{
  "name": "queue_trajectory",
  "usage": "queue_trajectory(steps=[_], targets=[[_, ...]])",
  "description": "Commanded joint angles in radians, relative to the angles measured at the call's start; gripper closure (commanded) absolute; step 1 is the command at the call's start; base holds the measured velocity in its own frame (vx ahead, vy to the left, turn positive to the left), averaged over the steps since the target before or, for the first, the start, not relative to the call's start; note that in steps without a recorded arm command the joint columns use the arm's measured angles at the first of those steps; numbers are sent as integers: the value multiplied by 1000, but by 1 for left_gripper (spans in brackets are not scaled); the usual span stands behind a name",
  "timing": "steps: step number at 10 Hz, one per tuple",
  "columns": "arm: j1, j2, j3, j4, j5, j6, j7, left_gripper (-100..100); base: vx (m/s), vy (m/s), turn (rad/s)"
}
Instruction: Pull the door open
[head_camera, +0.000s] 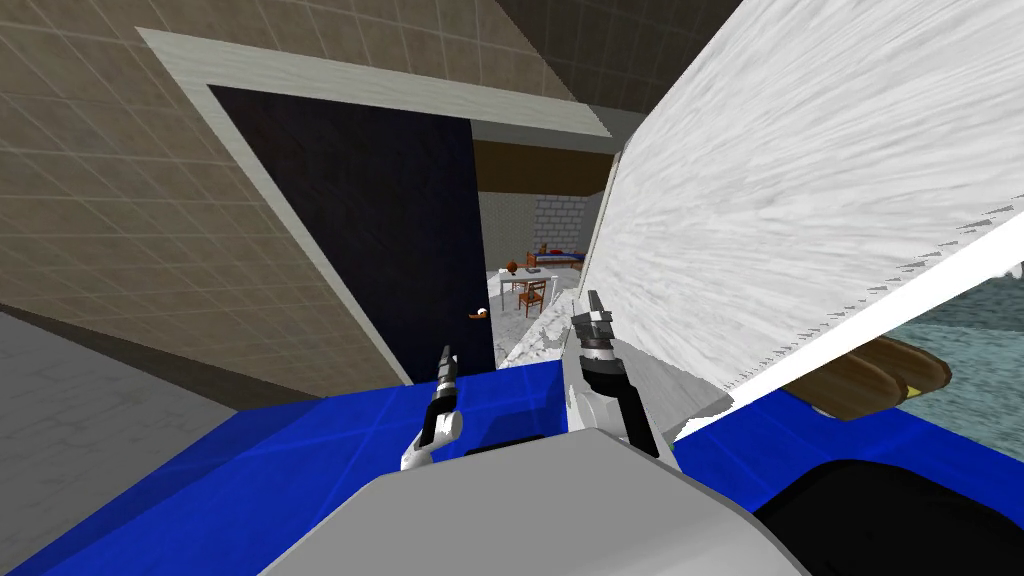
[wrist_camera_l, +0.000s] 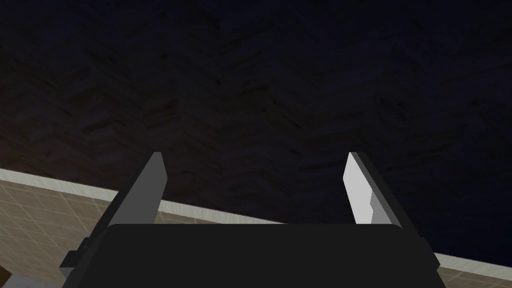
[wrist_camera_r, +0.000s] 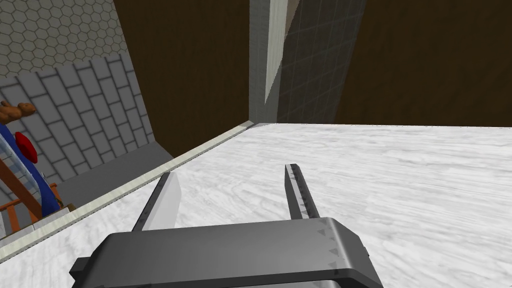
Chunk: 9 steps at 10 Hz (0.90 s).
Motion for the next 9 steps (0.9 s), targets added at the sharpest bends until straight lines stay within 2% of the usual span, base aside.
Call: queue_trajectory(steps=[1,7,9], targets=[[-21,-1,-4,47,19,-11,-9,-100,104,18,-116],[-79,-10,-19,182,78,-42,-42,-100,87,25,-106],[-111,-16,-27,255,111,-58,-59,-100,138,41,-208]])
